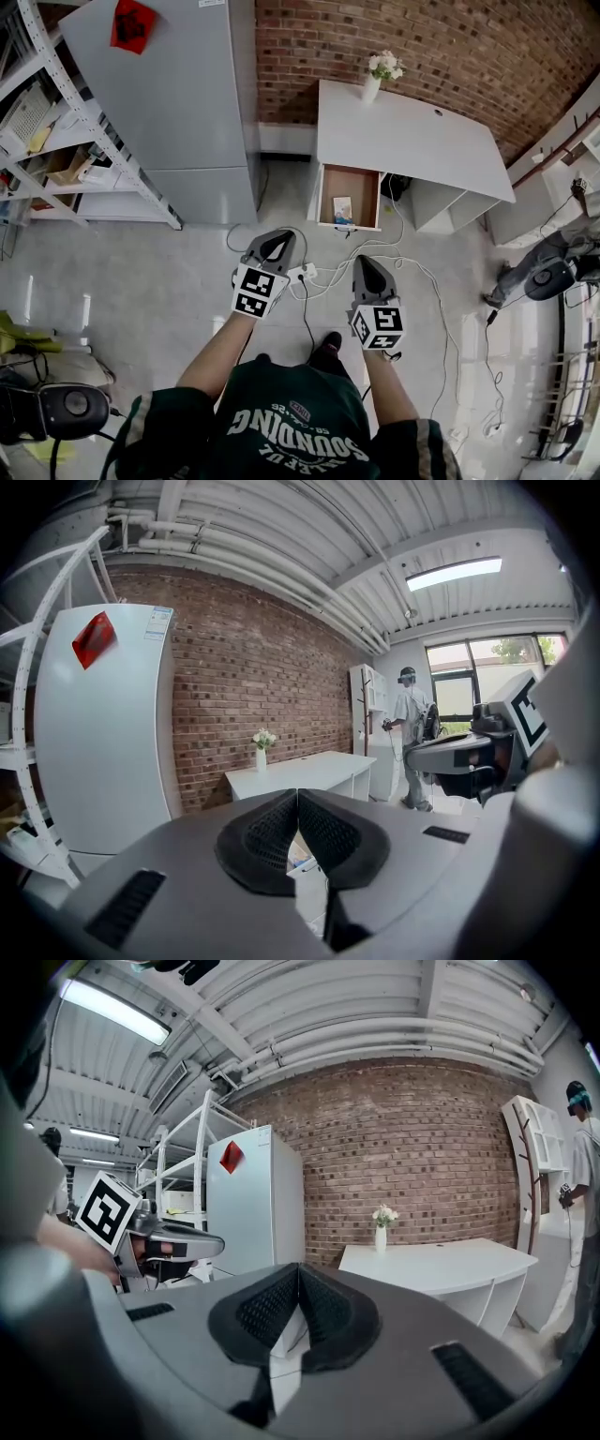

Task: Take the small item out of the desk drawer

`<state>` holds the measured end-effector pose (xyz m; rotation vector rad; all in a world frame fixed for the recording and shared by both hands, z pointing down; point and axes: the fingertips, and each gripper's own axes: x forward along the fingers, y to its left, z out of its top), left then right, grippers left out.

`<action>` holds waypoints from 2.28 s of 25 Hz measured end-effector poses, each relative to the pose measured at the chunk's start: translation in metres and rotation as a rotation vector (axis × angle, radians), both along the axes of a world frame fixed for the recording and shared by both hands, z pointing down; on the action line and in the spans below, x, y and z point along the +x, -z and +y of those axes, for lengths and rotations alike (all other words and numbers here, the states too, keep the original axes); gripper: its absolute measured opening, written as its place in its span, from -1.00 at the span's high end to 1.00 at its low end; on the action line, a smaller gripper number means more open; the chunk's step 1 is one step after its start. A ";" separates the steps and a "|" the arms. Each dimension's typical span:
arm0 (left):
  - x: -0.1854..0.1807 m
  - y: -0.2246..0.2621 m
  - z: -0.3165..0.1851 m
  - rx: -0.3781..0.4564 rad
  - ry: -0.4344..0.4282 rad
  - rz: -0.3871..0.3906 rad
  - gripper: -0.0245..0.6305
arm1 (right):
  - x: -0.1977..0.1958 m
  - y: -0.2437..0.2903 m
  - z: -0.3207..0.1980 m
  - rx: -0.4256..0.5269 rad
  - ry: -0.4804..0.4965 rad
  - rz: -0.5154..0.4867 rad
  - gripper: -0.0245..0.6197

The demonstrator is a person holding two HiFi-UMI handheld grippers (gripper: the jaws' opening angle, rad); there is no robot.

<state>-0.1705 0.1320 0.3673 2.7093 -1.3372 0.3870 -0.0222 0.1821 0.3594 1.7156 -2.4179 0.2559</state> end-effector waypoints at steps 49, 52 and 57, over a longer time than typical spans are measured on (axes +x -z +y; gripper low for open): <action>0.177 -0.016 -0.135 -0.043 0.159 -0.025 0.87 | 0.155 -0.027 -0.136 -0.051 0.203 -0.047 0.85; 0.182 -0.025 -0.161 -0.055 0.151 -0.017 0.87 | 0.154 -0.033 -0.161 -0.066 0.207 -0.035 0.85; 0.188 -0.036 -0.203 -0.083 0.150 0.000 0.87 | 0.156 -0.037 -0.202 -0.092 0.217 -0.018 0.85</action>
